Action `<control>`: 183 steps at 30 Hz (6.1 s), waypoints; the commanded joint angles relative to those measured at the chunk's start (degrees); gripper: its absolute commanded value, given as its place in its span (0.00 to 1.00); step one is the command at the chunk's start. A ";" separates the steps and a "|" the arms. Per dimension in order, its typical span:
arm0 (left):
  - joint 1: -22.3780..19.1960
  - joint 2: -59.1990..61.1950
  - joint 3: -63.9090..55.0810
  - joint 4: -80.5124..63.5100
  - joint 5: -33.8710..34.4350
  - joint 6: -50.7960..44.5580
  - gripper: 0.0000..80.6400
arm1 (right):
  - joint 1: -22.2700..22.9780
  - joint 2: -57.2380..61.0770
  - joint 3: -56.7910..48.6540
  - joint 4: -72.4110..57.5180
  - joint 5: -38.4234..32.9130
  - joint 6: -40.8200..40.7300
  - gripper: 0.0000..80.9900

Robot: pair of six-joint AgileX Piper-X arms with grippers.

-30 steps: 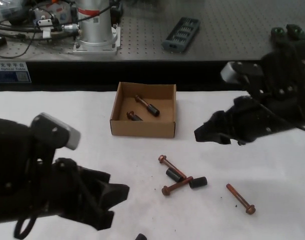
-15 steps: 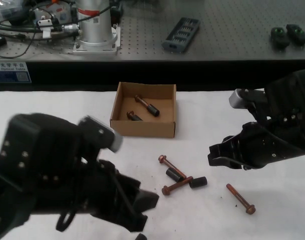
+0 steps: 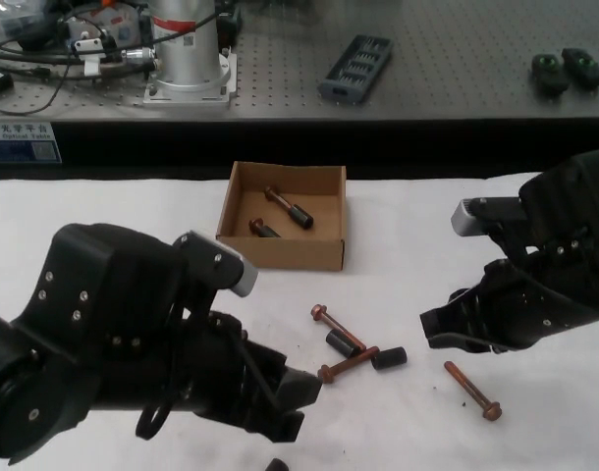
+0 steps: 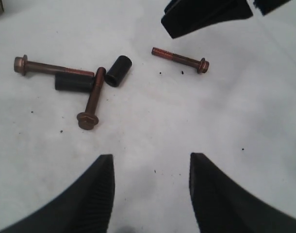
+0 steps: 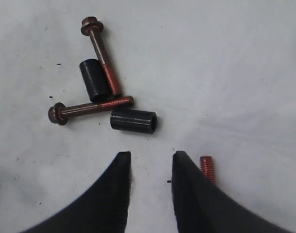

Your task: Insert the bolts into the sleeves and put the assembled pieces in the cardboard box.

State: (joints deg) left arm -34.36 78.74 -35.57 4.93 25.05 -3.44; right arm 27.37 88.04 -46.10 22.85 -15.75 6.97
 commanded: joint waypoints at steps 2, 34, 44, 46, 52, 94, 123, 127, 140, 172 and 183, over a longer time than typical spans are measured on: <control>-0.29 0.54 -0.96 -1.63 -1.62 -1.12 0.44 | 0.12 -0.27 1.38 -1.84 -2.81 -0.36 0.28; -0.98 7.28 -0.96 -2.09 -0.40 -2.60 0.44 | 5.29 -0.27 5.09 -3.63 -2.77 4.57 0.28; -0.98 7.87 -0.96 -1.98 -0.17 -2.60 0.44 | 5.12 -0.27 5.09 -1.76 -2.77 3.32 0.28; -0.98 7.87 -0.96 -1.79 0.35 -3.21 0.44 | 4.85 -0.51 5.09 -1.30 -1.88 3.32 0.28; -0.98 7.87 -0.96 -1.89 6.08 -8.75 0.44 | 2.32 -0.78 5.09 0.43 7.28 1.94 0.28; 10.88 -14.51 -1.59 -0.30 1.98 -1.11 0.44 | 3.85 3.23 4.00 5.58 10.66 -30.60 0.00; 15.95 -12.86 -1.59 4.91 11.89 14.21 0.44 | 14.68 5.34 -5.00 6.77 -2.02 -37.81 0.40; 15.68 -9.26 -1.59 4.91 15.41 17.90 0.44 | 14.68 4.42 -5.00 7.21 6.09 -35.16 0.48; 4.51 9.05 -8.05 10.47 13.20 35.38 0.44 | 4.06 -7.50 -5.00 8.85 7.48 -20.65 0.33; -5.65 26.85 -25.81 29.50 -4.05 62.59 0.44 | 0.61 -25.01 11.95 12.40 4.67 -17.93 0.33; -12.63 32.22 -26.12 28.08 -10.42 62.96 0.44 | 0.61 -26.46 12.05 15.12 3.23 -14.37 0.33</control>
State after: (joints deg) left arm -44.12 107.08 -62.09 33.81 17.75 59.09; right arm 28.39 62.60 -34.01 36.64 -11.73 -7.55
